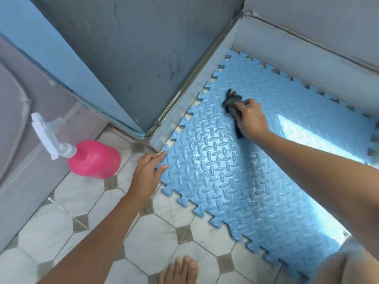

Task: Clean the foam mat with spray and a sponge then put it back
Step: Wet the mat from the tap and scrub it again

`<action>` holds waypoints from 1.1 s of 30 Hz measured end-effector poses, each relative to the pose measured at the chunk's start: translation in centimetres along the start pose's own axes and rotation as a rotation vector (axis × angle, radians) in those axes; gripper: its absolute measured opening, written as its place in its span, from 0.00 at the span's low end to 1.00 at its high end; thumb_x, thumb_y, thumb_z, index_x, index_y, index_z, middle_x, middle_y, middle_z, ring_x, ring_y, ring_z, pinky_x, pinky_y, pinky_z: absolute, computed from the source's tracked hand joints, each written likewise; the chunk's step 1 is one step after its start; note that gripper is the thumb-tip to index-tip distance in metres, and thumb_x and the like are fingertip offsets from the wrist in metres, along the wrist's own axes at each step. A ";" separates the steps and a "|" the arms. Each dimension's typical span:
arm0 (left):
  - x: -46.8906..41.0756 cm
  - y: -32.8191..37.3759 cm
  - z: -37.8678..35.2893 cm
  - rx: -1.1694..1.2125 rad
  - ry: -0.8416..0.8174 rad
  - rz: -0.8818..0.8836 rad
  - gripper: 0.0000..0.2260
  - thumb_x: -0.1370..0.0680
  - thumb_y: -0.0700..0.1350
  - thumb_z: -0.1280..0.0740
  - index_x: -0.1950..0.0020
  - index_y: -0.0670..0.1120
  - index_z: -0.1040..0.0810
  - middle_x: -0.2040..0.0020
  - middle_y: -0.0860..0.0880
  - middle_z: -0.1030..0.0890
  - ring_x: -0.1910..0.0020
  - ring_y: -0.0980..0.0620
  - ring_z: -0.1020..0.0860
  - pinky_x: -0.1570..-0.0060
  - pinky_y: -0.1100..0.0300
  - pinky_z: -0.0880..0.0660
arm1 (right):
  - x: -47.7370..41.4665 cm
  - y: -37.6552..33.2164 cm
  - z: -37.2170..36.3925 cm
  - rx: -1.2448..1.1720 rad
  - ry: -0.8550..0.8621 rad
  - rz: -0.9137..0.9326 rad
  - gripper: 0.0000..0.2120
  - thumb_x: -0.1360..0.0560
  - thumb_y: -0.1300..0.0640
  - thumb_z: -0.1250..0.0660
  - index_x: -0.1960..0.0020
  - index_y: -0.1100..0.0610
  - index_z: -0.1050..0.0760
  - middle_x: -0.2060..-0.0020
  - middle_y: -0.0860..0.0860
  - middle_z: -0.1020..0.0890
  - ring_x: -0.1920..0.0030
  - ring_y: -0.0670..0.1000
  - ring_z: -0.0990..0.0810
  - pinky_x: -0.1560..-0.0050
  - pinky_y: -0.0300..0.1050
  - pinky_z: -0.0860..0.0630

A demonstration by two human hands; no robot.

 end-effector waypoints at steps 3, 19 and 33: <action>-0.3 -0.1 0.3 0.044 -0.007 0.048 0.21 0.22 0.44 0.26 0.29 0.45 0.21 0.43 0.45 0.20 0.42 0.45 0.25 0.38 0.54 0.28 | -1.0 -0.8 -0.4 -0.010 0.078 -0.297 0.16 0.17 0.47 0.41 0.40 0.57 0.23 0.40 0.62 0.29 0.40 0.65 0.30 0.46 0.61 0.23; -0.8 -1.3 1.3 0.295 0.065 0.219 0.13 0.24 0.37 0.26 0.39 0.44 0.15 0.49 0.51 0.15 0.52 0.54 0.19 0.45 0.61 0.23 | 8.3 -5.2 -0.8 -0.003 -0.283 0.495 0.16 0.20 0.46 0.37 0.34 0.47 0.23 0.40 0.53 0.26 0.42 0.57 0.25 0.52 0.55 0.20; -1.3 -1.9 1.0 0.446 0.017 0.324 0.15 0.20 0.28 0.35 0.37 0.39 0.18 0.45 0.45 0.16 0.46 0.50 0.19 0.58 0.70 0.19 | 11.8 -16.1 -5.0 -0.101 -0.260 0.458 0.11 0.20 0.49 0.37 0.39 0.50 0.23 0.46 0.54 0.28 0.49 0.57 0.27 0.61 0.52 0.22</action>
Point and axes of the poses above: each hand's wrist, its own x-axis away from the middle knuckle, its own z-axis out of the back of the hand, y = z × x, the point moved 2 cm from there along -x, towards the middle knuckle
